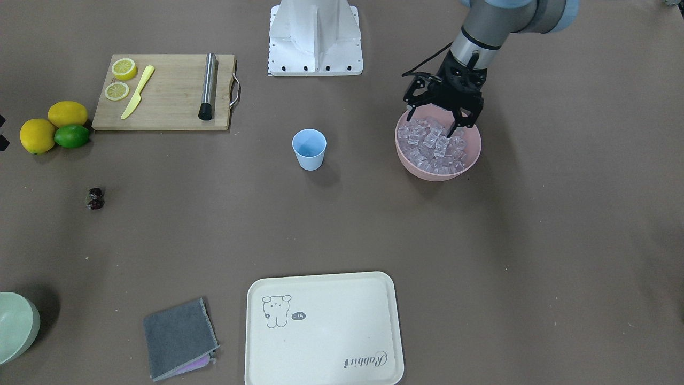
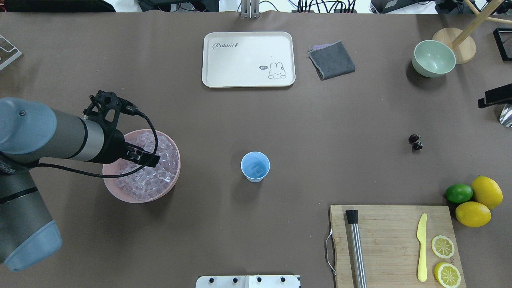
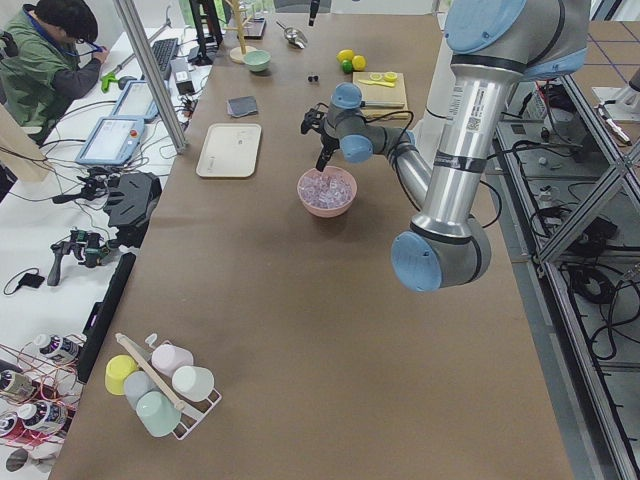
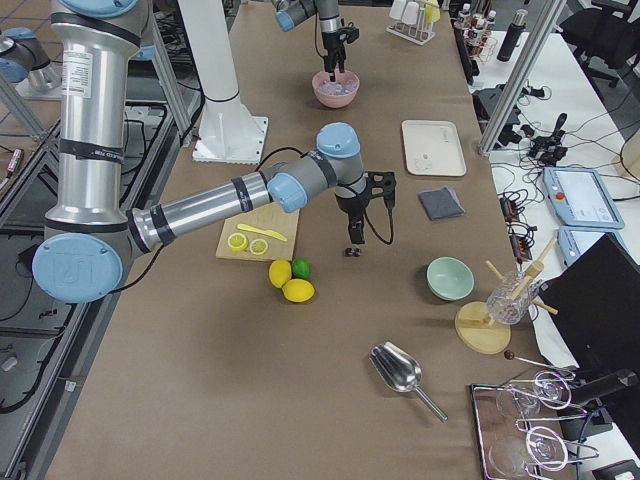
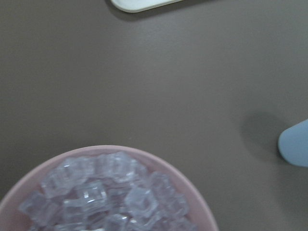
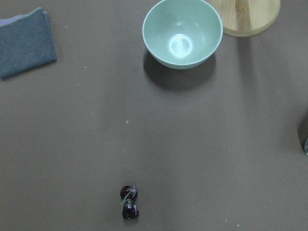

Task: Put ice and cherries in cup
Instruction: 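Return the left gripper to the ice bowl and grasp another cube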

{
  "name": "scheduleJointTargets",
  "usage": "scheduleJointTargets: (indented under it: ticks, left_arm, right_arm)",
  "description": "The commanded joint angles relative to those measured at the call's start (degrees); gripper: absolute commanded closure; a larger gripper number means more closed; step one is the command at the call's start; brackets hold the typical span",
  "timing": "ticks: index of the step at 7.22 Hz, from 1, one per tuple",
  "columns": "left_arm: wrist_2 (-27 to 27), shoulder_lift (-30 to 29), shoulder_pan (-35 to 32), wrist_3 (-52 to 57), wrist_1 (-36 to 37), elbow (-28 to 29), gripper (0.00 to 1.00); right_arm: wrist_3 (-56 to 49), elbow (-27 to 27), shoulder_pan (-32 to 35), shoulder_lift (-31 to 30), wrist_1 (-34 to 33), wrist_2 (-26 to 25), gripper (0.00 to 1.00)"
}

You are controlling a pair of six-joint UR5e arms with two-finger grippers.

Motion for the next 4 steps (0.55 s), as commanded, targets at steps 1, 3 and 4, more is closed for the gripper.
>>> scheduleJointTargets:
  ticks: [1, 3, 4]
  left_arm:
    - [0.0, 2.6, 0.4, 1.4, -0.1, 0.9, 0.04]
    - [7.8, 2.3, 6.4, 0.5, -0.3, 1.8, 0.06]
    - [8.1, 1.8, 7.2, 0.5, -0.5, 3.3, 0.05]
  right_arm:
    - [0.1, 0.0, -0.2, 0.0, 0.0, 0.0, 0.0]
    - [0.1, -0.1, -0.3, 0.0, 0.0, 0.0, 0.0]
    - [0.0, -0.5, -0.3, 0.1, 0.0, -0.1, 0.0]
